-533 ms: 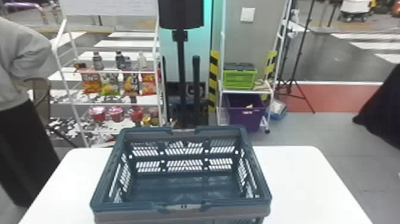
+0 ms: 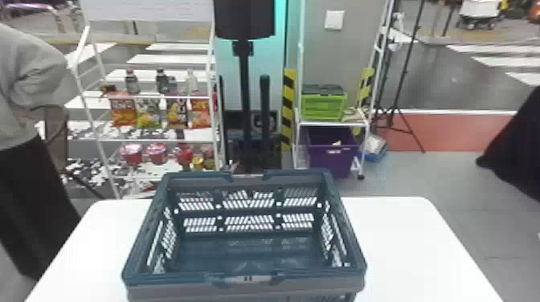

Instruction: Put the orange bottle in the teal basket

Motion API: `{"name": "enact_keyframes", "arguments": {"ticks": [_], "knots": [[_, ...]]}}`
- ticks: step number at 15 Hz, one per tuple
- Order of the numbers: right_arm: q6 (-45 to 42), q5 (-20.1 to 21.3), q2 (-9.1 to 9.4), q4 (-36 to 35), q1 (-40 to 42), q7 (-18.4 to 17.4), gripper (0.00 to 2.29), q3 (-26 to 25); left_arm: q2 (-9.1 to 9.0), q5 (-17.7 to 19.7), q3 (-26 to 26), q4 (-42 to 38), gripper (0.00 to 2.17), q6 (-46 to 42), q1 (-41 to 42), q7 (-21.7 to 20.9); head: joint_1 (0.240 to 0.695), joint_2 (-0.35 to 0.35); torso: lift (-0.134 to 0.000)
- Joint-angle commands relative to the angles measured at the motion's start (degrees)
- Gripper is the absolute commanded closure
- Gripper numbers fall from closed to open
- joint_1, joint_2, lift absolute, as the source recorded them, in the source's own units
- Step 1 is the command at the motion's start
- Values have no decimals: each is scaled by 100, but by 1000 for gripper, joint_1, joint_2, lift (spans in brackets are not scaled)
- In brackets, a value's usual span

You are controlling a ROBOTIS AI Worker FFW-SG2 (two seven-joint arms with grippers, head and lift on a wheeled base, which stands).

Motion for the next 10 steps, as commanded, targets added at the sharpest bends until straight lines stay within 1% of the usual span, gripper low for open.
{"name": "enact_keyframes", "arguments": {"ticks": [1,7,10], "knots": [[0,0,-2,-15,16,0,120,0,-50,0,0,-16,647,0,0,0,499,0,0],[-18,0,7,-50,52,0,120,-9,-50,0,-9,-86,647,0,27,0,499,0,0],[-18,0,34,-42,69,0,124,-17,-50,-80,0,-499,647,18,123,-88,499,0,0]]}}
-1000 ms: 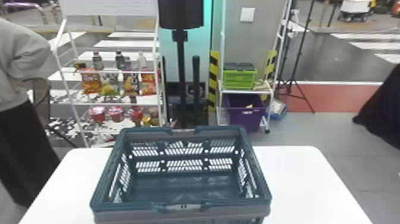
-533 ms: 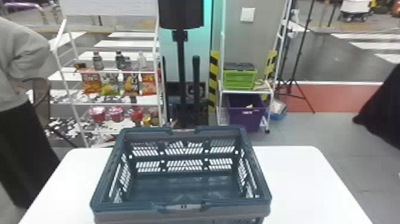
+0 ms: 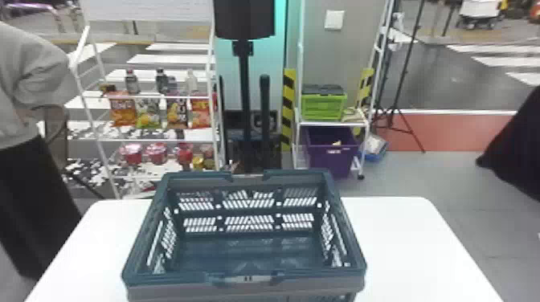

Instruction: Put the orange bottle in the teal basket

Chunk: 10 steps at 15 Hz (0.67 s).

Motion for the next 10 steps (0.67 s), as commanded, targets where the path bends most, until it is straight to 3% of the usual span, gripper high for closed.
{"name": "enact_keyframes", "arguments": {"ticks": [1,5,10], "knots": [[-5,0,16,10,16,0,124,-4,-50,-146,46,-472,647,19,93,-36,499,0,0],[-22,9,25,27,33,0,124,-4,-50,-330,451,-1491,647,669,6,-537,499,0,0],[-40,18,34,45,69,-26,124,-13,-50,-348,1057,-2353,647,3306,-996,-1723,499,0,0]]}}
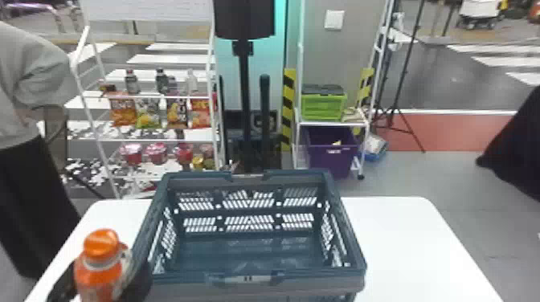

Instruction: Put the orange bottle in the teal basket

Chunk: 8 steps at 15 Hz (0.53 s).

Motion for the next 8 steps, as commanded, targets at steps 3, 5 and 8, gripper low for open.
{"name": "enact_keyframes", "arguments": {"ticks": [3,5,8], "knots": [[-2,55,48,-15,87,-20,124,-68,-50,-608,396,-270,647,2595,-1611,-1222,499,0,0],[-37,82,101,-23,175,-20,124,-121,-50,-801,396,-200,647,3404,-2279,-1609,499,0,0],[-37,152,215,-50,263,-20,124,-209,-50,-1258,211,257,647,3984,-3308,-2365,499,0,0]]}}
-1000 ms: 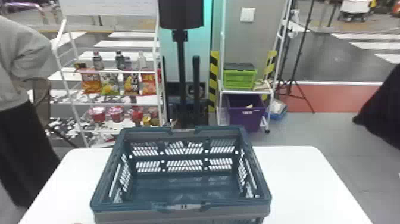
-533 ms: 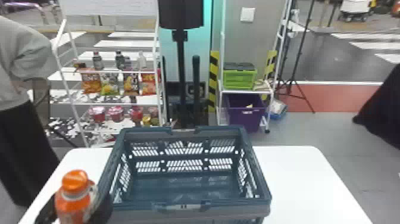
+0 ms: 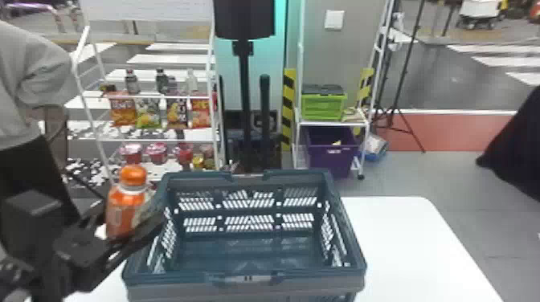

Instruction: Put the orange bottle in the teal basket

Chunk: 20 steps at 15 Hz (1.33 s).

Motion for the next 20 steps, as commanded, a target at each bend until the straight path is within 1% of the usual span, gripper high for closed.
{"name": "enact_keyframes", "arguments": {"ticks": [1,2,3,4,5,6,7,9,11,12,14,15,16,18,19,20], "knots": [[-18,61,104,-18,69,0,124,-68,-50,-489,-249,561,647,414,-873,-519,499,0,0],[-18,78,139,-27,105,0,124,-85,-50,-823,-398,877,647,432,-1190,-757,499,0,0],[-18,105,165,-18,131,0,124,-94,-50,-1017,-504,1211,647,432,-1480,-1020,499,0,0],[-18,131,200,-18,166,0,124,-120,-50,-1271,-512,1624,647,432,-1884,-1495,499,0,0],[-36,131,209,-18,192,0,124,-138,-50,-1658,-539,1984,647,432,-2280,-2040,499,0,0],[-71,131,253,-18,228,-8,124,-164,-50,-2036,-679,2459,647,432,-2649,-2541,499,0,0],[-88,140,280,-1,245,0,124,-182,-50,-2185,-864,2837,647,396,-2860,-2682,499,0,0],[-106,175,323,17,263,0,124,-191,-35,-2379,-1145,3567,647,221,-3202,-2857,499,0,0],[-123,201,359,34,280,0,124,-191,79,-2607,-1462,4349,647,-113,-3554,-3139,499,0,0],[-123,201,385,43,289,0,127,-191,114,-2722,-1576,4692,647,-307,-3703,-3226,499,0,0],[-123,228,411,43,298,0,124,-199,194,-3012,-1901,5632,647,-623,-4081,-3376,499,0,0],[-141,237,429,43,298,-8,124,-199,185,-3231,-2042,6107,647,-799,-4240,-3402,499,0,0],[-141,254,438,43,307,-8,127,-199,185,-3310,-2156,6432,647,-1027,-4336,-3376,499,0,0],[-159,272,455,43,324,-8,127,-199,141,-3486,-2279,7029,647,-1045,-4538,-3279,499,0,0],[-159,272,455,34,333,-8,127,-191,88,-3680,-2332,7407,647,-1063,-4679,-3191,499,0,0],[-211,272,455,26,351,-8,127,-191,71,-3794,-2384,7557,647,-1115,-4705,-3130,499,0,0]]}}
